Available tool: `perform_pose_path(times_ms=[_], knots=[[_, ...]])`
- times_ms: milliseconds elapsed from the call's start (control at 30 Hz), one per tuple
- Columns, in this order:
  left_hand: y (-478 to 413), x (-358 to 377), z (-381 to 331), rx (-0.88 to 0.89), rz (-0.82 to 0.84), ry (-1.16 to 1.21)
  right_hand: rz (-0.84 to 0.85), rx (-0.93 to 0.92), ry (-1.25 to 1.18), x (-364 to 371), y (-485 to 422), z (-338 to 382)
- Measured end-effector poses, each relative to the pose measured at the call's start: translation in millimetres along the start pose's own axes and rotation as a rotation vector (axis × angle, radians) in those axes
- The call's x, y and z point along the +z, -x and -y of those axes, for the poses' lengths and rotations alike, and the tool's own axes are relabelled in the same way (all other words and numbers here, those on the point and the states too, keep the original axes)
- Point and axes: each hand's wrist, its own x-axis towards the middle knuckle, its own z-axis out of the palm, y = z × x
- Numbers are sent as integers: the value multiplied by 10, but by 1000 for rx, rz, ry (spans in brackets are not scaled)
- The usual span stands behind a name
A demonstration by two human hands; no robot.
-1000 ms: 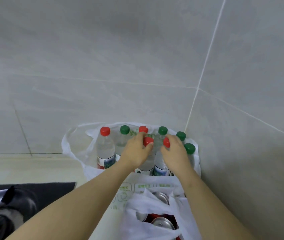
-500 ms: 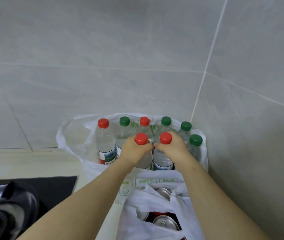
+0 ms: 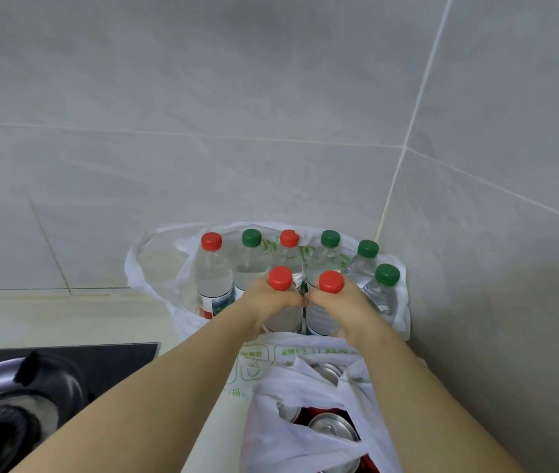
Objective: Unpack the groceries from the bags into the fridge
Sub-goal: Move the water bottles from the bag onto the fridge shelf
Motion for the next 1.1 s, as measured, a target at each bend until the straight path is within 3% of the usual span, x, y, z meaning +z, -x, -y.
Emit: perform_pose_path(times_ms=[333, 633, 767, 933, 1100], knots=[[39, 3, 151, 54, -169, 32, -67, -62, -37, 57, 181, -46], [298, -111, 157, 0, -390, 316, -212, -71, -197, 98, 488, 21], [499, -204, -29, 64, -420, 397, -200, -174, -261, 11, 738, 316], [988, -409, -352, 279, -376, 329, -173, -322, -359, -46, 1122, 781], [1613, -754, -389, 380, -347, 210, 14, -330, -446, -4, 1615, 1116]])
